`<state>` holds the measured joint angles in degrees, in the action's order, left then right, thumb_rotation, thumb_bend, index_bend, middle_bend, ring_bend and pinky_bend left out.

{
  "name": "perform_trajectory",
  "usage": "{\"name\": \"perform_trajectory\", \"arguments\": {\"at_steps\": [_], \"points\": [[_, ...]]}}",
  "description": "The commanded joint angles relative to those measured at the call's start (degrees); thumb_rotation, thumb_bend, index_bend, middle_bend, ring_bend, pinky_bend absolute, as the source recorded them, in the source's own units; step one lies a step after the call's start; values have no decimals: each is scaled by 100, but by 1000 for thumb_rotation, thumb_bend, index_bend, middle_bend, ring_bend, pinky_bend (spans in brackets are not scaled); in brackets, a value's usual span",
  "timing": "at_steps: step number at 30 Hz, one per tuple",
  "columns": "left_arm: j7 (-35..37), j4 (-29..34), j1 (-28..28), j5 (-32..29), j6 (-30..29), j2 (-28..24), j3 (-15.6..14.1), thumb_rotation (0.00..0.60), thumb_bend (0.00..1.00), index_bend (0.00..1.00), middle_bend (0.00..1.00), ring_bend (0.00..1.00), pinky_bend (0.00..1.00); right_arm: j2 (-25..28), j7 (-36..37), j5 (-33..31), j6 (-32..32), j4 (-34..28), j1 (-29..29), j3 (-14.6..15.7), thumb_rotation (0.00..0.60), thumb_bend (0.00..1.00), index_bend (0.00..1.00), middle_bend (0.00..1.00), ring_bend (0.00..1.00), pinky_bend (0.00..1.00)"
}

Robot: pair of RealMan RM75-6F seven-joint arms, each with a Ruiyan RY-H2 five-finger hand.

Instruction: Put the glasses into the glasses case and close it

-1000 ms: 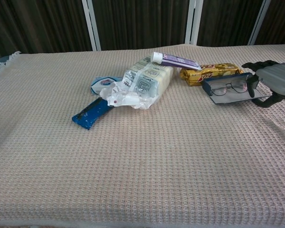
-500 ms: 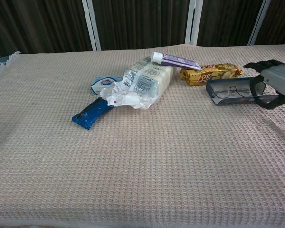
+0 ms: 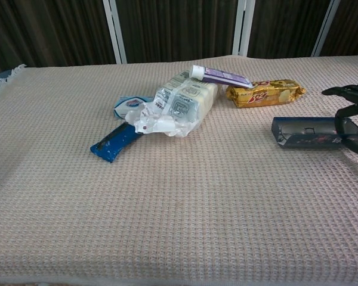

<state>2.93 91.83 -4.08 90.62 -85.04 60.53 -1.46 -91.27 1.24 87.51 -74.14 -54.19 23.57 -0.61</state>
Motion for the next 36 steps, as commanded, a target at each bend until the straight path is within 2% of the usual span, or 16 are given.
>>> {"name": "perform_trajectory", "arguments": {"at_steps": [1,9,18,25,36], "points": [[-2,0,2,-1,-1,1,0,600,448,0,0,0,95,247,98,86,-110,-388,-114,69,600,654,739,164,0,1],[9,-7,0,-10,6,-3,2,600,447,0,0,0,95,585,369,-241,203,-1036,-62,-187,600,654,740,164,0,1],[-26,-1,-18,-51,57,1,12,600,447,0,0,0,94,727,776,-1003,1229,-1274,177,-559,600,654,740,165,0,1],[-73,9,-38,-89,111,14,19,600,446,0,0,0,95,617,706,-1302,1622,-1062,382,-769,600,655,740,164,0,2],[-86,24,-50,-118,143,14,25,600,446,0,0,0,95,324,506,-1486,1942,-629,598,-875,600,655,739,164,0,3]]}}
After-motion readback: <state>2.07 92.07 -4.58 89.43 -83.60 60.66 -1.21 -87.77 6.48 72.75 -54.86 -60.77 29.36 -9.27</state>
